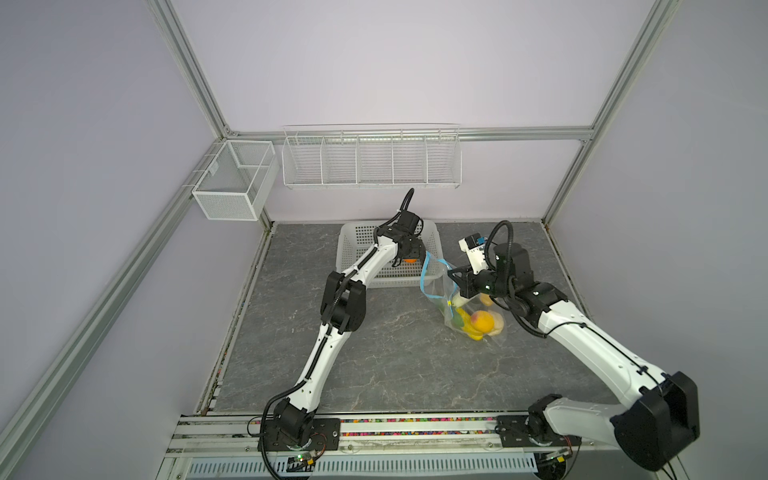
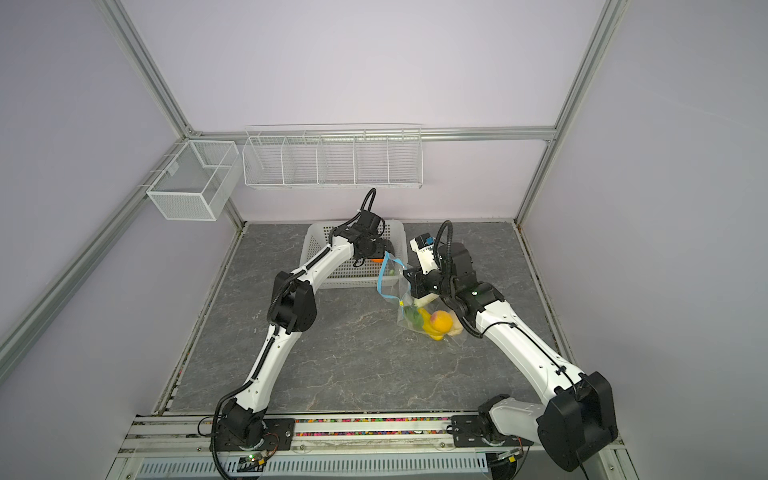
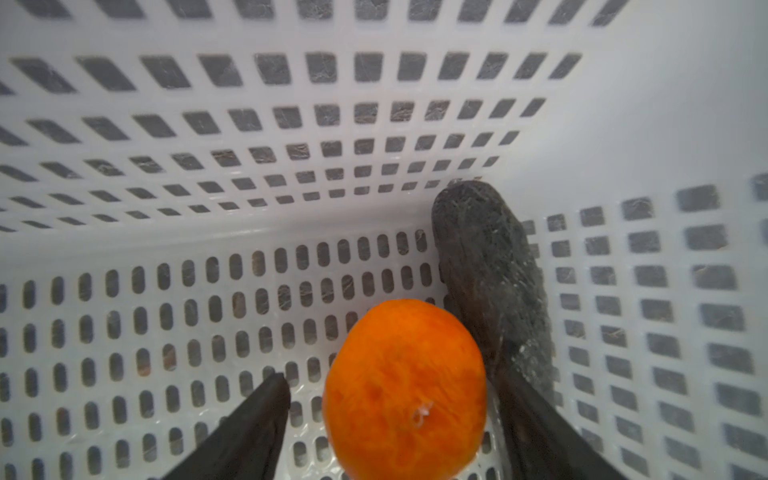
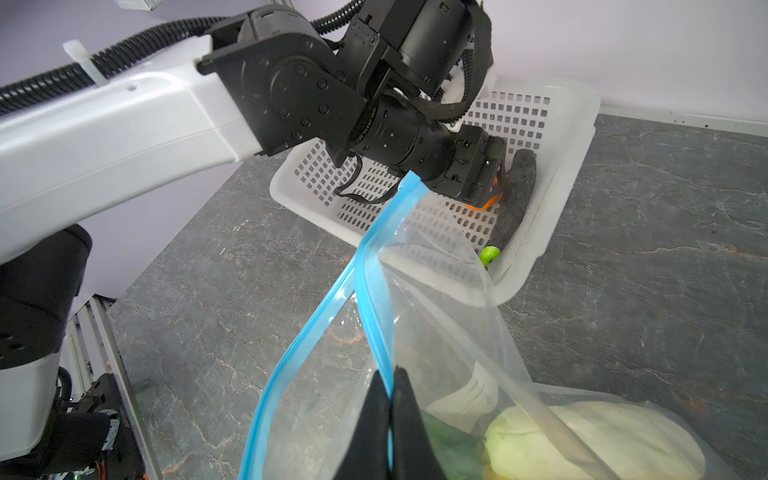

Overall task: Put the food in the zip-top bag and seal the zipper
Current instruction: 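Lower the left gripper onto the orange and close on it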

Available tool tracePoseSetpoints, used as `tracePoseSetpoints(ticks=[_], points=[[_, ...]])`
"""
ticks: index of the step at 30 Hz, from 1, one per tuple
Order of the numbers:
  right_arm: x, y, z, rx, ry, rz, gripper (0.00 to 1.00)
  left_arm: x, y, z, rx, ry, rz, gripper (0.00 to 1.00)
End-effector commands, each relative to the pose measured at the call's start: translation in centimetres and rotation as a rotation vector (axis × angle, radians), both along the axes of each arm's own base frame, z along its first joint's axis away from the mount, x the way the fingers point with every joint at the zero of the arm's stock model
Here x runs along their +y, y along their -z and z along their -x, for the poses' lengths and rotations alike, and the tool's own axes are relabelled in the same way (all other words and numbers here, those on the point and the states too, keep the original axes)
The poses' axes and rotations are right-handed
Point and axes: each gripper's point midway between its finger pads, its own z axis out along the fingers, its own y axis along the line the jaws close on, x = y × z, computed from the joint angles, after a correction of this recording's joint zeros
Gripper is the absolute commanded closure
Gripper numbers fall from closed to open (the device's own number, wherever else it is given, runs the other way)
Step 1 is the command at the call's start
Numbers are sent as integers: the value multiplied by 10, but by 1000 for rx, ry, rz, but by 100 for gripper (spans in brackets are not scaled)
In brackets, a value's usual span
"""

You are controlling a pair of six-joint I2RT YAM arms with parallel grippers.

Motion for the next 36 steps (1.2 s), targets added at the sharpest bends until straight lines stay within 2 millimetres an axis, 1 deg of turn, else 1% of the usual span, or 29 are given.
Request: tracePoseSetpoints(ticks=[1, 4, 10, 18, 24, 27, 31, 33, 36], points=[[1, 0, -3, 2, 0, -12, 94, -3, 3, -5, -26, -6, -16, 28], [1, 0, -4, 4, -2, -12, 94, 0, 5, -5, -30, -14, -35, 33], [3, 0, -5, 8, -7, -13, 93, 6, 6, -5, -31, -26, -65, 37], [4, 1, -5, 9, -10, -15, 93, 18, -8, 3, -37, -44, -84, 41], [4, 0, -4, 9, -12, -19, 94, 36, -12, 14, -21, -84, -123, 42], [3, 0, -3, 7, -12, -19, 93, 40, -10, 18, -9, -85, -133, 42], [3, -1, -3, 6, -12, -22, 94, 40, -2, 19, 1, -90, -138, 42], [3, -2, -3, 4, -11, -22, 93, 39, 1, 18, 5, -89, -137, 40], [2, -3, -2, 2, -8, -20, 93, 37, 4, 17, 10, -84, -135, 33]])
